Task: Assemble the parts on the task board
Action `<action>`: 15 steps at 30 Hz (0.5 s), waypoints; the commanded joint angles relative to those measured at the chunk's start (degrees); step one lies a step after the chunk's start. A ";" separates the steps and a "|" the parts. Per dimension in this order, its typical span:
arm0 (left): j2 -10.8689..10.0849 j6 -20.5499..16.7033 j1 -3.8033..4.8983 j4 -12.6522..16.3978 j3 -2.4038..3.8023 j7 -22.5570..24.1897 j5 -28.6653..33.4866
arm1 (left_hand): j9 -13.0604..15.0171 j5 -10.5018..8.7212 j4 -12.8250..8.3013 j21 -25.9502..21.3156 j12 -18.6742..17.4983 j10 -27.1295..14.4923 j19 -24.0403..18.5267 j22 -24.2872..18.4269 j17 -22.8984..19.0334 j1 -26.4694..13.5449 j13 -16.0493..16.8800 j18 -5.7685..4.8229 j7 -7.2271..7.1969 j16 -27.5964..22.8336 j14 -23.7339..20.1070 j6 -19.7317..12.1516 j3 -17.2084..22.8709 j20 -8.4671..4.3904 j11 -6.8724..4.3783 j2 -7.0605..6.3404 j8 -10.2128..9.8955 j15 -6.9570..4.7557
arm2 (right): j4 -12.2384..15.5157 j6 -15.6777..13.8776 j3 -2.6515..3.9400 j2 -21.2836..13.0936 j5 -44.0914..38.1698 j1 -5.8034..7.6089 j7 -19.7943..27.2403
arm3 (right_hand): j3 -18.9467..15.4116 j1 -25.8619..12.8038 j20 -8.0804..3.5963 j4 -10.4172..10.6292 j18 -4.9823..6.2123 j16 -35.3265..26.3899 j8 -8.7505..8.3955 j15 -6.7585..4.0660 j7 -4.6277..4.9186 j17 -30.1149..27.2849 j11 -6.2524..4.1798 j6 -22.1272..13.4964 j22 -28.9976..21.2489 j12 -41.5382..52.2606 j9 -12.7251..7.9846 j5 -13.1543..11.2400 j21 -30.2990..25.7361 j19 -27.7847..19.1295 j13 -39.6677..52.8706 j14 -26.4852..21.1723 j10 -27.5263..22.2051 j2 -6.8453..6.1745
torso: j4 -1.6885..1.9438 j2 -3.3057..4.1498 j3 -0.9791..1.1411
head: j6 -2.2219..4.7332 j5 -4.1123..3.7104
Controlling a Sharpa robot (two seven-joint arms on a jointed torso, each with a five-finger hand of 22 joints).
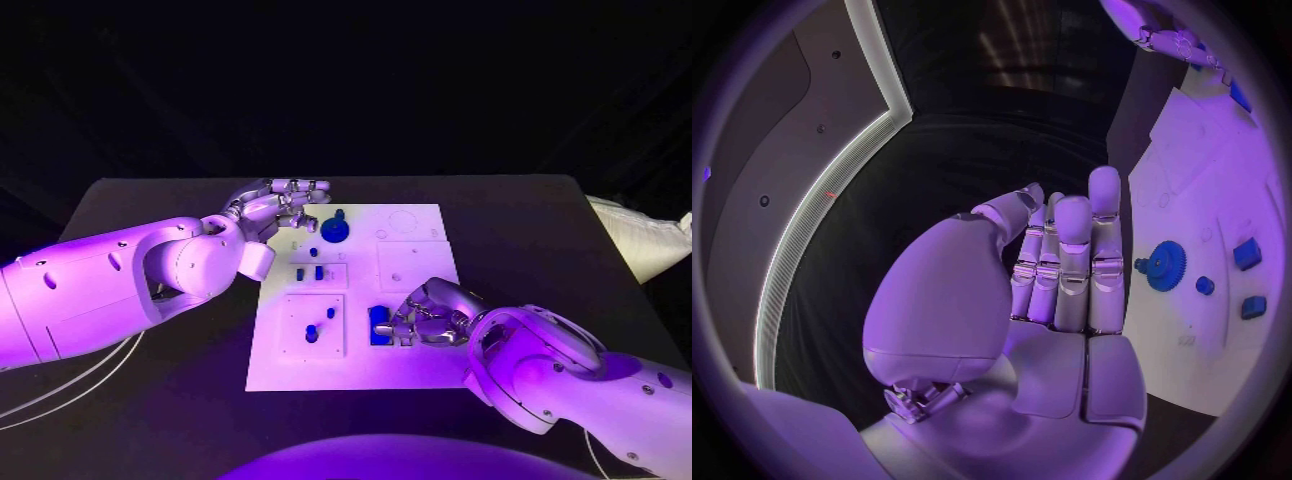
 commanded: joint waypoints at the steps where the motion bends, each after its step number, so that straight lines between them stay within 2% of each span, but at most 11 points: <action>1: 0.05 1.19 0.01 0.17 0.03 0.17 -0.28 | -0.05 0.22 -0.29 -0.20 0.33 -0.36 -0.21 -0.08 -0.05 0.68 0.05 0.63 0.16 -0.23 -0.47 -0.19 -0.07 0.05 -0.13 -0.11 0.36 0.12 | 0.06 1.06 -0.02 0.16 -2.49 -0.08 0.12 | 0.66 3.28 -0.35 -1.33 -0.29 0.10 0.47 -0.57 -0.13 0.19 -0.16 0.15 0.26 0.37 0.26 -0.80 0.01 0.19 0.45 2.84 0.54 0.84 | -0.02 -0.01 -0.03 | -0.06 -0.02; 4: 0.08 1.24 0.01 0.19 0.03 0.16 -0.28 | -0.05 0.22 -0.29 -0.20 0.33 -0.36 -0.21 -0.08 -0.05 0.68 0.05 0.63 0.16 -0.23 -0.47 -0.19 -0.07 0.05 -0.13 -0.11 0.36 0.12 | -0.18 1.23 -0.02 0.37 -3.33 -0.08 0.04 | 0.99 5.57 -0.40 -2.50 -0.35 0.24 0.63 -0.63 -0.17 0.41 -0.24 0.27 0.52 0.76 0.51 -1.11 0.15 0.34 0.94 2.88 0.85 1.50 | 0.07 -0.01 -0.05 | -0.16 -0.11; 9: 0.07 1.23 0.01 0.19 0.03 0.13 -0.28 | -0.05 0.22 -0.29 -0.20 0.33 -0.36 -0.21 -0.08 -0.05 0.68 0.05 0.63 0.16 -0.23 -0.47 -0.19 -0.07 0.05 -0.13 -0.11 0.36 0.12 | -0.90 1.84 -0.04 0.99 -4.49 -0.08 -0.12 | 1.50 7.23 -0.48 -3.37 -0.46 0.61 0.89 -0.74 -0.33 0.96 -0.40 0.62 1.00 1.70 0.79 -1.00 0.43 0.63 1.82 2.99 1.47 2.63 | 0.11 0.01 -0.01 | -0.20 -0.14; 15: -0.01 1.22 0.01 0.21 0.03 0.06 -0.28 | -0.05 0.22 -0.29 -0.20 0.33 -0.36 -0.21 -0.08 -0.05 0.68 0.05 0.63 0.16 -0.23 -0.47 -0.19 -0.07 0.05 -0.13 -0.11 0.36 0.12 | -1.58 2.68 -0.12 1.46 -5.87 -0.09 -0.34 | 1.91 8.60 -0.60 -4.27 -0.57 0.98 1.13 -0.89 -0.55 1.50 -0.60 0.96 1.52 2.47 1.02 -1.14 0.73 0.93 2.56 3.09 1.98 3.18 | -0.02 -0.04 -0.06 | -0.38 -0.06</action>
